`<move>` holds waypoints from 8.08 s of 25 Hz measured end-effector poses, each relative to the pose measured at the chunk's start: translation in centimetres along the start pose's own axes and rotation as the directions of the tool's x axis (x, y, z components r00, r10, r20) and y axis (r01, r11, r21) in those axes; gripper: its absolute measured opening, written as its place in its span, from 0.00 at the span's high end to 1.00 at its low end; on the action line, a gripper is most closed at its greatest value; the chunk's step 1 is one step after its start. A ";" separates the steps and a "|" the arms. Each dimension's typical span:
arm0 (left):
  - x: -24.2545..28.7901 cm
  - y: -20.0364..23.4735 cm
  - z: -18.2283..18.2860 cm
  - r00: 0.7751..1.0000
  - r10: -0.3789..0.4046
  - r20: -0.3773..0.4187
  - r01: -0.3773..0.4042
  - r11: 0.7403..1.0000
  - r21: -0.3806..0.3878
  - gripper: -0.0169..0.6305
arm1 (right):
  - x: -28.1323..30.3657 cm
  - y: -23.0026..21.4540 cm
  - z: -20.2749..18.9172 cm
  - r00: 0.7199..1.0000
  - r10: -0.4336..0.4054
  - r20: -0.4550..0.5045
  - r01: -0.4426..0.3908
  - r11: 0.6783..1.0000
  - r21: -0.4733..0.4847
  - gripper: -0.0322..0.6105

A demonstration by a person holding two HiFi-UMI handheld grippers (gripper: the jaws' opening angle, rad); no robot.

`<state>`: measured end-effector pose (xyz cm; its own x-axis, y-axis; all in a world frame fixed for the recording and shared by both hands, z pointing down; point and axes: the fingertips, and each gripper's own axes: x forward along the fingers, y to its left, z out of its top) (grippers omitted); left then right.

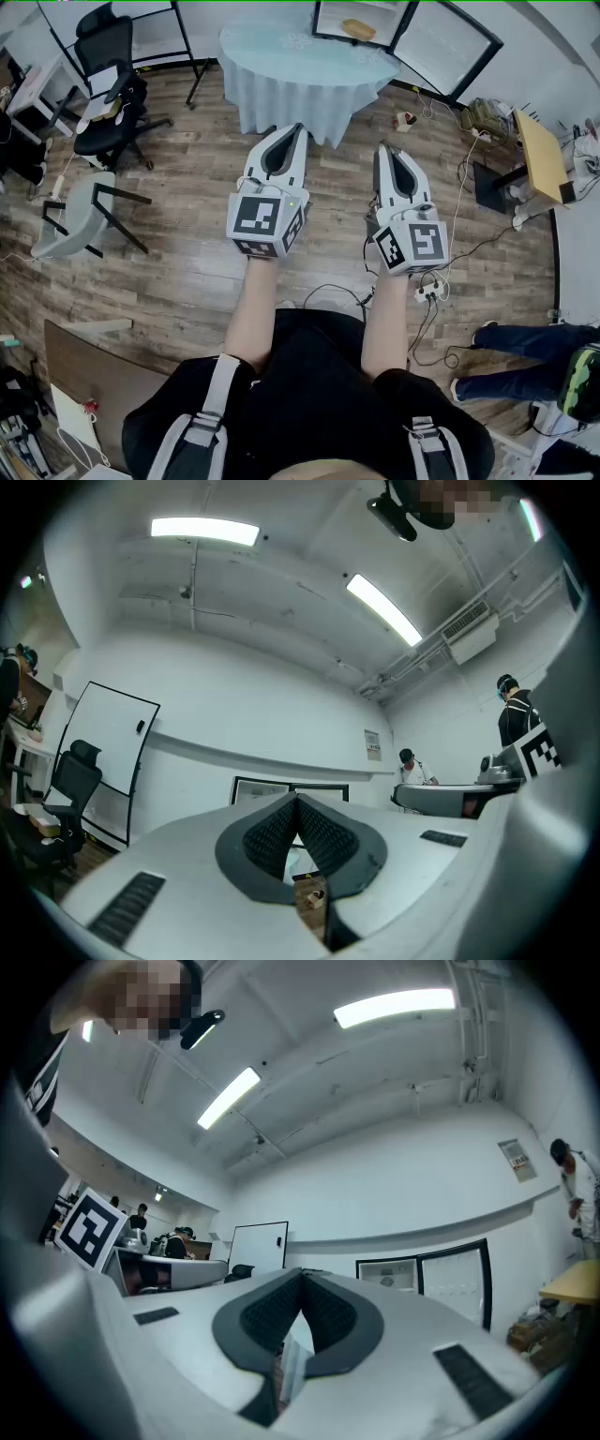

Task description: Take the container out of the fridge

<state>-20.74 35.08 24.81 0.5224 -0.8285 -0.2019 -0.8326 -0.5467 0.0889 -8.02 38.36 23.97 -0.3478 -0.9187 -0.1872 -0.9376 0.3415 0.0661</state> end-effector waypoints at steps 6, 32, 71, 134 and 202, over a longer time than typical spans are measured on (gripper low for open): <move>0.3 -0.4 0.3 1.000 -0.016 0.000 0.016 1.000 -0.002 0.97 | 0.8 1.0 0.9 1.000 0.007 0.023 -0.006 0.997 -0.078 0.95; 3.1 3.7 1.7 0.999 0.042 0.021 -0.044 0.993 0.110 0.97 | 6.8 1.8 0.2 0.993 0.118 0.018 -0.115 0.986 -0.120 0.95; 52.7 4.0 -9.3 0.996 0.060 -0.069 -0.055 0.995 0.079 0.97 | 37.3 -41.3 -8.2 1.000 0.017 0.013 -0.018 0.997 0.078 0.95; 78.3 23.8 -38.4 0.831 0.206 -0.517 -0.390 0.878 -0.278 0.87 | 65.0 -55.8 -37.7 0.852 0.024 -0.523 -0.055 0.998 -0.044 0.94; 85.3 24.4 -51.1 0.709 0.139 -0.692 -0.468 0.826 -0.315 0.84 | 71.4 -58.9 -47.1 0.679 -0.063 -0.732 -0.015 0.995 -0.099 0.92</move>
<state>12.93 -55.19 59.59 0.3822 -0.7471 0.5439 -0.8742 -0.1016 0.4748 22.19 -56.74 52.90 -0.1793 -0.7901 0.5861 -0.9281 0.3335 0.1657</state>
